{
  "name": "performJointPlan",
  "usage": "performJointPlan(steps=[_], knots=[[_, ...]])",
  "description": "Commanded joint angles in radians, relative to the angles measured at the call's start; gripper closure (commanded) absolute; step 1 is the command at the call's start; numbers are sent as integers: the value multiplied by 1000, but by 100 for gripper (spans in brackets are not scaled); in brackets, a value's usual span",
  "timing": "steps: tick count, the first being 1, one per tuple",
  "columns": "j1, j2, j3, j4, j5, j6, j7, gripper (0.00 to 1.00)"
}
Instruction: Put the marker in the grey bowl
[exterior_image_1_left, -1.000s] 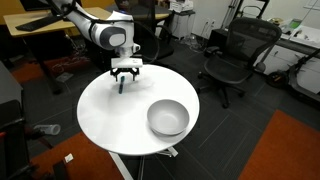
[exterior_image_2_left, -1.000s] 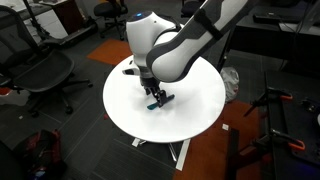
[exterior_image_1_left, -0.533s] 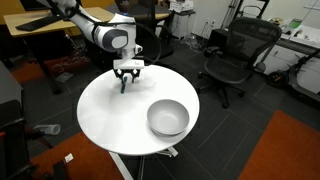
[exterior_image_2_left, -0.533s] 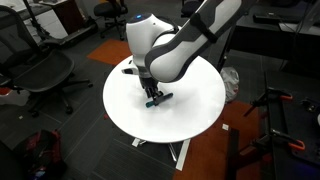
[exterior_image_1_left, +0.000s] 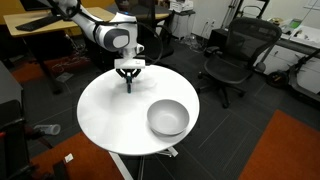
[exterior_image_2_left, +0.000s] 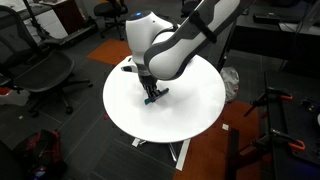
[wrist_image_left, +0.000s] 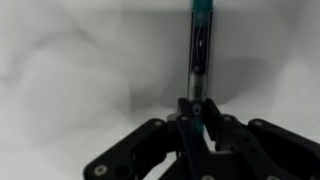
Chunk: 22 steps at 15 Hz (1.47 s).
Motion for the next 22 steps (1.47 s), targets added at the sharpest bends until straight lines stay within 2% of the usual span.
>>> performJointPlan(steps=[1,7,14,22], knots=[[17,-50,-24,-26,-31,-19,128,95],[-2,-180,-52,-77,-66,-75,295,95],[-53,-362,-95,-156,-40,-78,476,95],[-95,-486,-189,-193,-17,-107,776,95]])
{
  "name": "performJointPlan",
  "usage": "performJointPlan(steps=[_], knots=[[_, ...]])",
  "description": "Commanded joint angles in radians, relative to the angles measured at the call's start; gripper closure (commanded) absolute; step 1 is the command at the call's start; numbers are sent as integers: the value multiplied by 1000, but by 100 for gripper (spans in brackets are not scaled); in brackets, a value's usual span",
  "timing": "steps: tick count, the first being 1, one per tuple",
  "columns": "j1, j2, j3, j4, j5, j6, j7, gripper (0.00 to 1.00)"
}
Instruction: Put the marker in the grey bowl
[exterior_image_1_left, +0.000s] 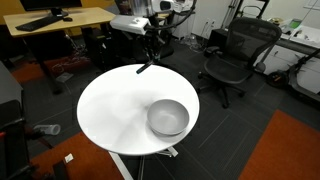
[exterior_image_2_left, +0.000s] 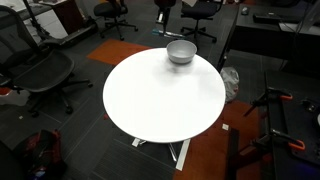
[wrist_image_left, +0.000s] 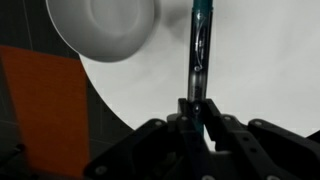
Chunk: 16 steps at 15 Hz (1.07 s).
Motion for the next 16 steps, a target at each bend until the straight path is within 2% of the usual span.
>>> performJointPlan(steps=[1,8,12,16], knots=[[-14,-67,-34,-38,24,-42,137,95],[-56,-56,-91,-22,115,-47,364,95],[-88,-27,-121,-17,174,-14,452,95],[-101,22,-147,-5,183,13,517,95]])
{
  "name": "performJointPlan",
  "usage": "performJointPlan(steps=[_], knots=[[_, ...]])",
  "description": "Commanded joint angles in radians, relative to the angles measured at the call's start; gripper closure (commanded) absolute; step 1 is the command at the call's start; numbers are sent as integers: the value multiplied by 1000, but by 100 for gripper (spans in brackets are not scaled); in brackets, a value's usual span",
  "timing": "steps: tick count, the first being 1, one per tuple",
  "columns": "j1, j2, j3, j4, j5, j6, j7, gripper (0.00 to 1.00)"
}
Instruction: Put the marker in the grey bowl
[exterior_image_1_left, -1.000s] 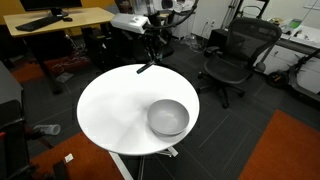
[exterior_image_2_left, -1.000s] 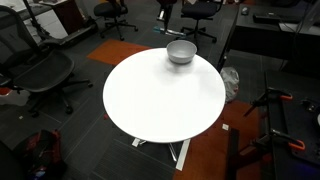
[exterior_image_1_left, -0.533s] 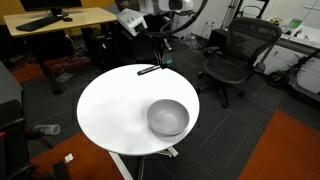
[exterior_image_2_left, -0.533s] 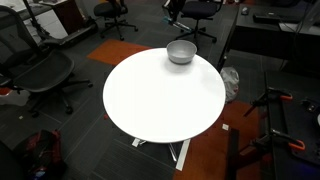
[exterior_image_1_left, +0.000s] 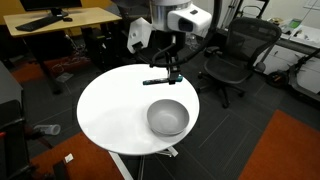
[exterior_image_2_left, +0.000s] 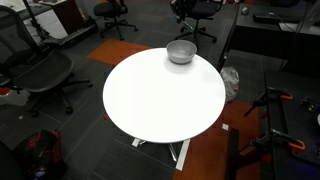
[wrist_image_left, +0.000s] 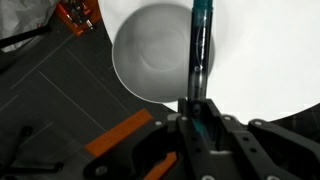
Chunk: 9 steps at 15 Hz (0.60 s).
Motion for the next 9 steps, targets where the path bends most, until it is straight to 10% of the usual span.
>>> performJointPlan(steps=[1,9], knots=[[-4,44,-18,7,16,42,70,95],[-11,168,-23,42,32,123,110,95]])
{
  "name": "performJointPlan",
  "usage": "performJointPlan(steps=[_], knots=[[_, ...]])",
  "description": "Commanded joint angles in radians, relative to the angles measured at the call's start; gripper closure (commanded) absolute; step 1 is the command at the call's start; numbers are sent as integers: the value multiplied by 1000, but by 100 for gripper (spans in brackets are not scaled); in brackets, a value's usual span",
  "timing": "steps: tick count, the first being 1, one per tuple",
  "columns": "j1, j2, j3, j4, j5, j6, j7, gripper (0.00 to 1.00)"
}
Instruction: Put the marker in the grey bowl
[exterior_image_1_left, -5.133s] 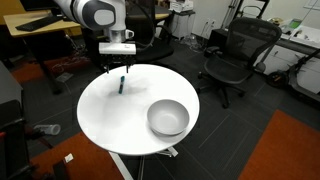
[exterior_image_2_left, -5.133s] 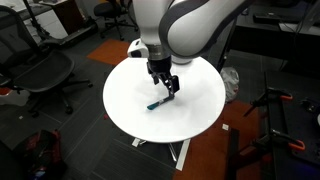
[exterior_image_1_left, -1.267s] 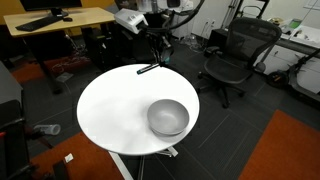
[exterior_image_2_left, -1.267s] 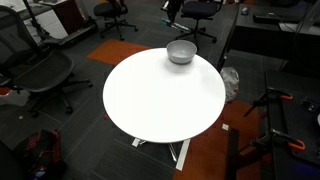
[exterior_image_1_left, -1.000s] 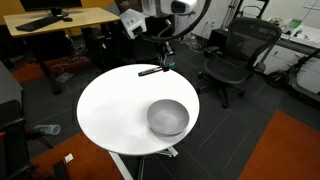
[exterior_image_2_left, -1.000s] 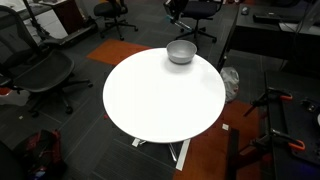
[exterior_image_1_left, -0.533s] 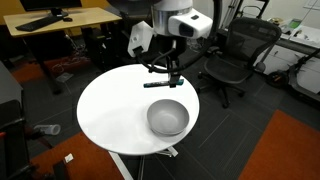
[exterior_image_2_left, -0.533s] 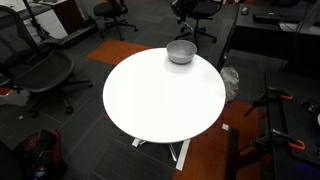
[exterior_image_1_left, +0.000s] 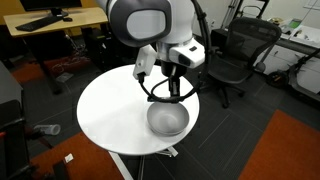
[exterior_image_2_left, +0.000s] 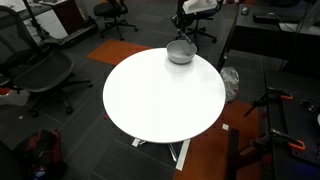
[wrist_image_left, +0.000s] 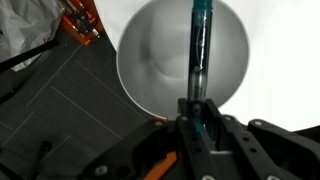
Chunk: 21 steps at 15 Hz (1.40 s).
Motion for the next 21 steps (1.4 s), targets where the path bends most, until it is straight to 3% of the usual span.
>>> performJointPlan(steps=[1,5,7,9,16,21], knots=[[-4,53,-1,36,30,28,14,95],[-10,94,4,58,45,34,3,95],[-11,105,7,64,53,36,-2,53],[-10,104,7,62,59,43,-2,50],[3,-1,2,-24,50,69,-21,2],[6,-165,17,-147,49,36,-70,0]])
